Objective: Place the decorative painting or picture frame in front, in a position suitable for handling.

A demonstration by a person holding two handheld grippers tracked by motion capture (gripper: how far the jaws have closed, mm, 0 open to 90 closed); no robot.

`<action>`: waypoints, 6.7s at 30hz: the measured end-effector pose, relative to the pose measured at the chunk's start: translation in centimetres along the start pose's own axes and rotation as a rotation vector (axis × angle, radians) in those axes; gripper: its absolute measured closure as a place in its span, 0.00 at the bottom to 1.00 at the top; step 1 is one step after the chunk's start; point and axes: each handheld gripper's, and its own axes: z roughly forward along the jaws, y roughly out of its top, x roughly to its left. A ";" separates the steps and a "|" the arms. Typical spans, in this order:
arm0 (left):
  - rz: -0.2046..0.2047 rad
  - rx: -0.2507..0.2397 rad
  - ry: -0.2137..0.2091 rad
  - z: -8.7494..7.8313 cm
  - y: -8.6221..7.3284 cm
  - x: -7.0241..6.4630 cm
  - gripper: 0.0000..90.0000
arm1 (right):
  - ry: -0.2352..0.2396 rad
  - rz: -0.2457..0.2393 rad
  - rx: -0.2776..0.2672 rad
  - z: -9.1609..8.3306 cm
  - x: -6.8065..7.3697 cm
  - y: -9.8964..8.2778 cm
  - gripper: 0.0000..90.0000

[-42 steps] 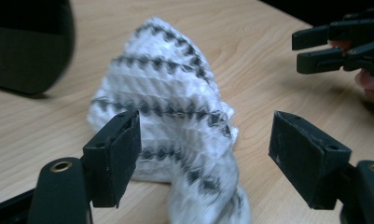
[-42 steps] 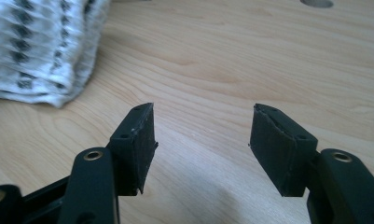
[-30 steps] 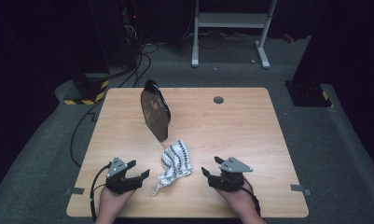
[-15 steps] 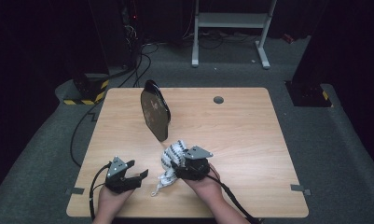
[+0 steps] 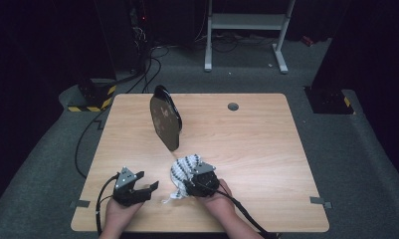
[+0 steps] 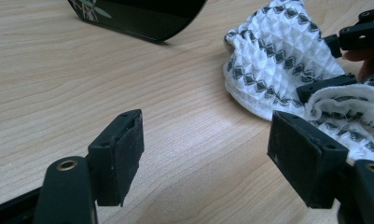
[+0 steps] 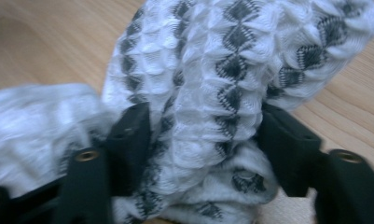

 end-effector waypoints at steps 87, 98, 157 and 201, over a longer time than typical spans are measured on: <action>0.019 -0.008 0.009 -0.4 0.1 -0.1 0.35 | -0.249 0.217 -0.177 -11.1 -13.0 -5.8 0.48; -0.038 -0.029 0.048 -2.6 -0.3 2.3 0.35 | -0.192 0.158 -0.237 -11.5 -11.1 -4.5 0.50; 0.012 -0.033 -0.028 -2.5 -1.5 1.4 0.28 | -0.034 0.058 -0.298 -0.3 -4.1 11.4 0.46; 0.020 -0.037 0.000 -2.7 -1.7 1.9 0.31 | 0.016 0.114 -0.385 1.3 -3.5 17.2 0.90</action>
